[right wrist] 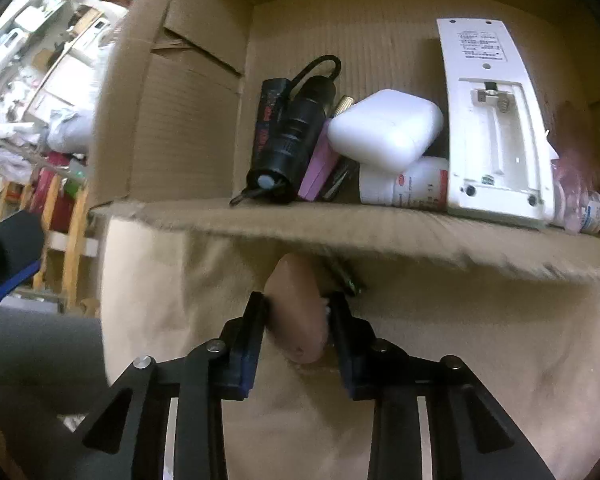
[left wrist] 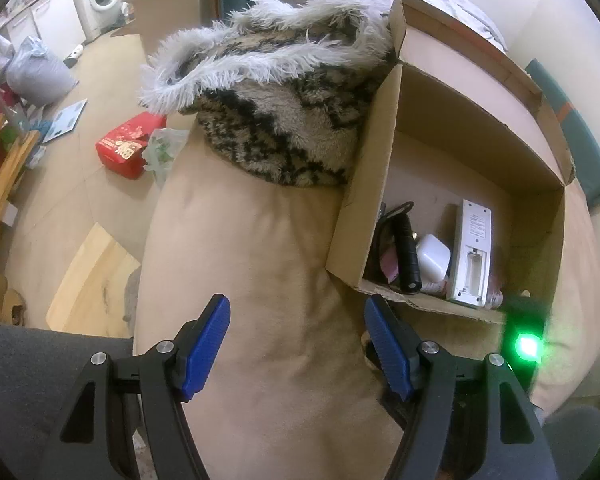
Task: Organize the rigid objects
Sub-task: 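Grasp the pink heart keychain with the right tool, then grasp the gold battery with the left tool while the right tool holds the keychain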
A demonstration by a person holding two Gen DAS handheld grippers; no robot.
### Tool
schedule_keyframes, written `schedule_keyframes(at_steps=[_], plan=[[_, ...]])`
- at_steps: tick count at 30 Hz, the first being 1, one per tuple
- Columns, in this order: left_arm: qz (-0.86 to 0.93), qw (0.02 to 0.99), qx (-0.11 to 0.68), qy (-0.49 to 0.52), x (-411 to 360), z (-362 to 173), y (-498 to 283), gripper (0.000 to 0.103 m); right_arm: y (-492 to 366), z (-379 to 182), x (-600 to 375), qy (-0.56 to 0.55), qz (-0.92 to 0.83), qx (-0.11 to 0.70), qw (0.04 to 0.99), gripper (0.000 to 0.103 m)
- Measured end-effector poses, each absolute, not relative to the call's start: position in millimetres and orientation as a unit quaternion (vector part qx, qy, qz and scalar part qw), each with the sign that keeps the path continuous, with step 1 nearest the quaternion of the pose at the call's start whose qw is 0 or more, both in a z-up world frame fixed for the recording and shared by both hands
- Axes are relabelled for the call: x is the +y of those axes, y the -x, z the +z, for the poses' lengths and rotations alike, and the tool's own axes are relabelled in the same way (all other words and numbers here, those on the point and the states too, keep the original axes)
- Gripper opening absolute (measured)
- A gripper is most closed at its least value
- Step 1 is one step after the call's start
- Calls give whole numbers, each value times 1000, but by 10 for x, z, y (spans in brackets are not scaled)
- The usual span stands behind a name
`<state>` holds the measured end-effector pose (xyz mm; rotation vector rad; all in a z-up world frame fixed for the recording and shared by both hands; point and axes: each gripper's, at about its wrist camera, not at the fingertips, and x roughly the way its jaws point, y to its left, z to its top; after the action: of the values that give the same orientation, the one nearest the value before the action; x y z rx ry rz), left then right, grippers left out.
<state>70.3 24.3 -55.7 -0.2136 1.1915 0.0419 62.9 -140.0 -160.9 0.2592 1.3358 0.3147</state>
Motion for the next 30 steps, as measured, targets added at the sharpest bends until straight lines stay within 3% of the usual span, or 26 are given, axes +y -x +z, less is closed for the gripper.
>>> schedule_keyframes(at_steps=[3, 15, 30], plan=[[11, 816, 569, 100, 215, -599, -699, 67, -496, -1474, -1526, -123, 157, 614, 763, 24], [-1, 797, 599, 72, -136, -907, -689, 67, -150, -886, -2493, -193, 122, 540, 810, 24], [13, 762, 645, 46, -878, -1647, -1151, 65, -179, -942, -2750, -239, 84, 532, 808, 24]])
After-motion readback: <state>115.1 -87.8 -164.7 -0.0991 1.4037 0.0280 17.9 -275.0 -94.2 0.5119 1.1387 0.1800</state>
